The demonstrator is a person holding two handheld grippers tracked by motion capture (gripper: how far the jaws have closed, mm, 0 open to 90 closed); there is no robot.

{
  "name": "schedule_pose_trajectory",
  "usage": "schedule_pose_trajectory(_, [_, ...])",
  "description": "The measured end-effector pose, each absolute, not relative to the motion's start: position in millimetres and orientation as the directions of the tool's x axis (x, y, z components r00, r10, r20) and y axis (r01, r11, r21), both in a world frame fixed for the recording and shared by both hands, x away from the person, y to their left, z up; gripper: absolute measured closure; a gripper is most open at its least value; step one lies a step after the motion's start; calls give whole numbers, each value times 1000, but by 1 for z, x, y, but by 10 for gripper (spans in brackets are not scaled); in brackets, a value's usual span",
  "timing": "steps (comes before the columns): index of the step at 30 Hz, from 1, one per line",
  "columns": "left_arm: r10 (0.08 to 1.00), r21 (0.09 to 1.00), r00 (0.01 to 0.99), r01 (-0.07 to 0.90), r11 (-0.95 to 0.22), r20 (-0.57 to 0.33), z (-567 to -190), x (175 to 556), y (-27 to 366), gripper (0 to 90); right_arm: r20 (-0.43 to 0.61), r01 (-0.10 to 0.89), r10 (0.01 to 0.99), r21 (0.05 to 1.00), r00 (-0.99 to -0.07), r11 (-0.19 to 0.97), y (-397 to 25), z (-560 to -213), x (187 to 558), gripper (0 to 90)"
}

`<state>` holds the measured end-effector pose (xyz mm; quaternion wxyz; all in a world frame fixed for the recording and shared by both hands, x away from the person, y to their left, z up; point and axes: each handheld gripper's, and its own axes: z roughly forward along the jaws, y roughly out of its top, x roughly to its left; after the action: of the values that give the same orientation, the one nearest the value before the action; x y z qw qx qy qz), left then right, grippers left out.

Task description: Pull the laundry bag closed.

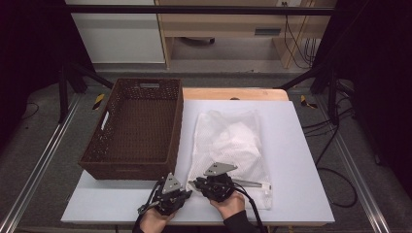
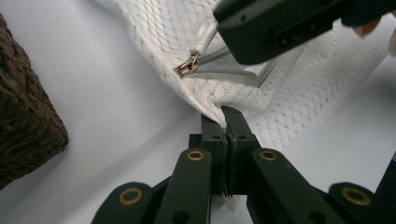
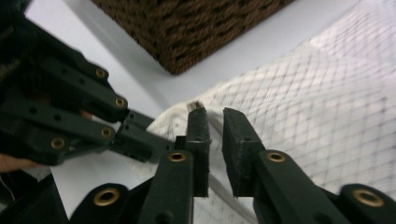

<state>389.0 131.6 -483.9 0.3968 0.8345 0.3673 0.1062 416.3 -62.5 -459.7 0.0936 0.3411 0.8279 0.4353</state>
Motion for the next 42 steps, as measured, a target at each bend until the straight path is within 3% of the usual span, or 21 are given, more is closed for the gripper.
schedule_pose_trajectory(2, [696, 740, 709, 527, -417, -112, -484, 389, 132, 873, 129, 472, 659, 797, -741, 376, -63, -458, 418, 712])
schedule_pose_trajectory(16, [686, 753, 725, 486, -444, -64, -486, 385, 130, 871, 126, 495, 668, 773, -733, 397, -62, -468, 423, 581])
schedule_pose_trajectory(19, [686, 757, 726, 477, -446, -52, -486, 384, 130, 870, 171, 509, 654, 777, -737, 371, -61, -467, 426, 553])
schedule_pose_trajectory(28, [679, 762, 734, 457, -459, -31, -487, 383, 130, 869, 229, 530, 623, 771, -748, 354, -57, -466, 428, 702])
schedule_pose_trajectory(32, [681, 763, 732, 455, -460, -26, -487, 382, 129, 869, 253, 531, 607, 777, -754, 337, -58, -460, 427, 721])
schedule_pose_trajectory(33, [681, 763, 732, 453, -462, -23, -487, 382, 129, 869, 250, 524, 598, 780, -762, 343, -58, -457, 425, 777])
schedule_pose_trajectory(42, [682, 761, 731, 455, -462, -24, -487, 382, 129, 867, 241, 543, 612, 753, -753, 371, -54, -458, 425, 802])
